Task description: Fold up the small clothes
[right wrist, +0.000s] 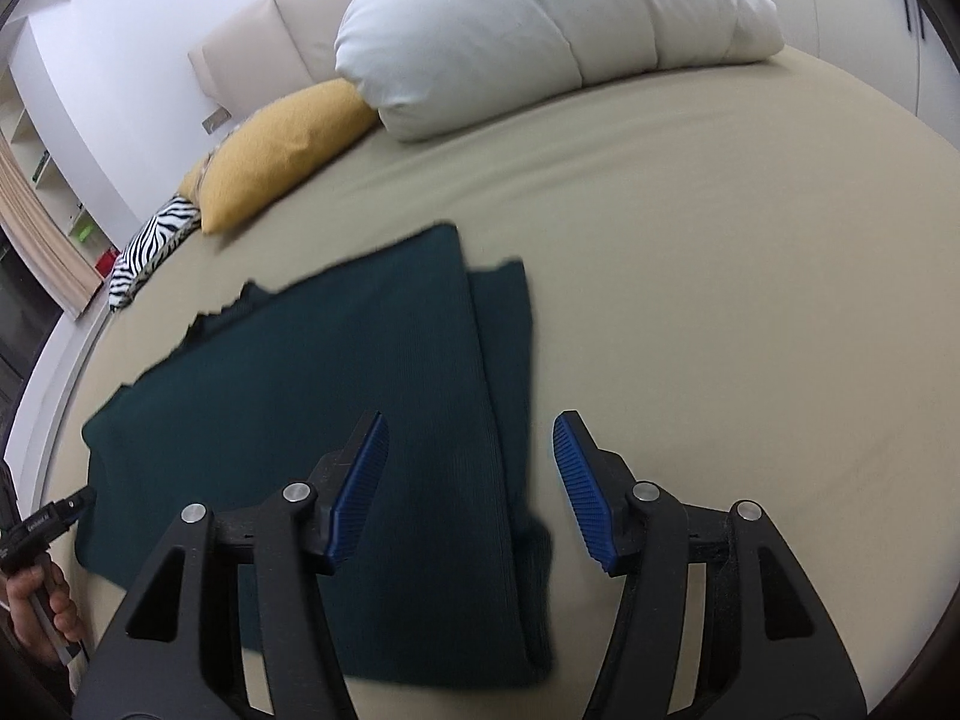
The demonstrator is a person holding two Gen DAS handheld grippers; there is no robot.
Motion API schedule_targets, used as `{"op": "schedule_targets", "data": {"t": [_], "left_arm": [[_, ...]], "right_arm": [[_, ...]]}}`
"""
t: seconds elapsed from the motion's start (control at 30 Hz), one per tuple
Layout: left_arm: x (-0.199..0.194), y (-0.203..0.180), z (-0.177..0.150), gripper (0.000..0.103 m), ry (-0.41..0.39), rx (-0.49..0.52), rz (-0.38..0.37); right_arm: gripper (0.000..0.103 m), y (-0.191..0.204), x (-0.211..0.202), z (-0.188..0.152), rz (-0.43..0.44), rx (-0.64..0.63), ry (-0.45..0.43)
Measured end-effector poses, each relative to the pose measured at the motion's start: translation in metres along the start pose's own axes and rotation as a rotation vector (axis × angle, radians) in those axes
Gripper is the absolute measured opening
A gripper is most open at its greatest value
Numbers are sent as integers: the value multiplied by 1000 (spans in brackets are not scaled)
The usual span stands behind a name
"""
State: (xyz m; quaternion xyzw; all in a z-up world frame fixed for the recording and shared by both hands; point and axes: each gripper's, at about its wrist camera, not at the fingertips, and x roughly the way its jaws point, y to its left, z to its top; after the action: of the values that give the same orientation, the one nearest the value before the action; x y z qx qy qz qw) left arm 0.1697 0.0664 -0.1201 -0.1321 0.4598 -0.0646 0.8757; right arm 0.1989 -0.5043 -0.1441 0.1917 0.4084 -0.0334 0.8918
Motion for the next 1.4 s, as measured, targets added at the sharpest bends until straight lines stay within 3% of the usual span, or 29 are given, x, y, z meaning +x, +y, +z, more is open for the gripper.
{"op": "schedule_targets", "data": {"t": [0.17, 0.27, 0.33, 0.4, 0.47, 0.73, 0.87, 0.97, 1.03, 1.1, 1.3, 1.4], "left_arm": [[-4, 3, -4, 40, 9, -12, -7], [-7, 3, -7, 38, 12, -5, -1], [-9, 2, -9, 28, 12, -1, 1], [-12, 2, -10, 23, 7, 2, -5], [-15, 1, -10, 21, 1, 9, -11], [-40, -4, -23, 18, -42, 5, -34], [-26, 1, -32, 20, -19, 10, -18], [-22, 11, -31, 25, -2, -33, -70], [-27, 13, -29, 36, -5, -40, -68], [-35, 14, -26, 40, -22, -54, -70], [-56, -8, -31, 42, -91, 19, -29], [-46, -22, -40, 41, -61, 108, 23]], "right_arm": [[47, 8, -10, -25, -4, -51, 22], [34, 16, -17, -39, -33, -106, 43], [32, 19, -17, -45, -51, -122, 61], [15, 13, -18, -48, -49, -102, 72], [6, 6, -22, -50, -44, -72, 69], [5, 2, -49, -53, -41, -72, 19], [5, -12, -48, -63, -37, -37, 37], [5, -25, -36, -68, -22, -3, 66], [5, -22, -38, -65, -2, -10, 54], [8, -15, -39, -63, -10, -44, 50], [10, -3, -45, -60, -6, -59, 56], [14, 2, -46, -61, -15, -83, 52]]}}
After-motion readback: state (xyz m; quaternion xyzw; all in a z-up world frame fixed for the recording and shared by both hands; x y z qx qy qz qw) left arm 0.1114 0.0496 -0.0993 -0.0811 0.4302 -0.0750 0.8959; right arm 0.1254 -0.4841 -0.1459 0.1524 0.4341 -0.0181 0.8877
